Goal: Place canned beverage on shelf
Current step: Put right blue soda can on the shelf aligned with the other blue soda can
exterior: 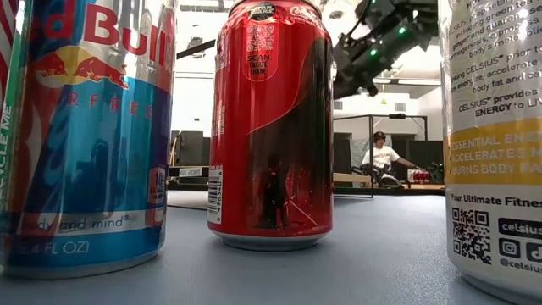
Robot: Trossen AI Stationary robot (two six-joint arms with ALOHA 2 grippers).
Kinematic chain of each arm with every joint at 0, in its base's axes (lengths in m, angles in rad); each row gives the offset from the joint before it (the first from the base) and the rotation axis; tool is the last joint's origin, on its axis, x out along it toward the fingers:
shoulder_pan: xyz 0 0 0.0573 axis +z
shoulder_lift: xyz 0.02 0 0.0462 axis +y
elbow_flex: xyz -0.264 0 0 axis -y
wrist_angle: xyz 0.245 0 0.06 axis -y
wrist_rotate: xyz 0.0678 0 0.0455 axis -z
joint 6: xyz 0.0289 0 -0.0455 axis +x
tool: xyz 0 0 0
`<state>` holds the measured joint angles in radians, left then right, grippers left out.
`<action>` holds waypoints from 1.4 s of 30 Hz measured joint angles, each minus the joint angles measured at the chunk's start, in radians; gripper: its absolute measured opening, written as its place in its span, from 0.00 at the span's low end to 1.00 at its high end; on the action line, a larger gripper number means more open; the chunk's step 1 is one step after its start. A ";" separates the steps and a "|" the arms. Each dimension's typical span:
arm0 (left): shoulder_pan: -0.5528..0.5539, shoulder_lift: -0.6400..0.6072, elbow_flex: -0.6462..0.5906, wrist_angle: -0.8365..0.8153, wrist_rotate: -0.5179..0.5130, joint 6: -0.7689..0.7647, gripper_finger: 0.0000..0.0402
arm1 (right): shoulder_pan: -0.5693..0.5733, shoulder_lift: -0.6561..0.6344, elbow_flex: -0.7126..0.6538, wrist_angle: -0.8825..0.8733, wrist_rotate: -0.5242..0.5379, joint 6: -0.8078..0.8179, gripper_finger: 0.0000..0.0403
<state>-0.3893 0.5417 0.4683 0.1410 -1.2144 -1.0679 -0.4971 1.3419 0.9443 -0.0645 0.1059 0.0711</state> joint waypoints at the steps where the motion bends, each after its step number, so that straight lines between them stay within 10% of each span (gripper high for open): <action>1: 0.000 -0.006 0.000 0.000 0.000 0.015 0.48 | -0.004 0.007 0.000 -0.003 0.007 0.006 0.00; 13: 0.000 -0.021 0.000 -0.002 -0.002 0.069 0.48 | -0.035 0.020 0.000 -0.069 0.098 -0.017 0.00; 31: 0.000 -0.017 0.000 -0.024 -0.027 0.059 0.48 | -0.008 -0.095 0.036 -0.139 -0.033 -0.198 0.02; 35: 0.000 -0.017 0.000 -0.024 -0.023 0.080 0.48 | -0.058 -0.083 0.110 -0.222 -0.228 -0.206 0.18; 42: 0.000 -0.017 0.000 -0.024 -0.021 0.105 0.48 | -0.071 0.024 0.172 -0.218 -0.242 -0.249 0.63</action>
<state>-0.3893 0.5251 0.4683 0.1173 -1.2358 -0.9629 -0.5682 1.3656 1.1162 -0.2822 -0.1366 -0.1782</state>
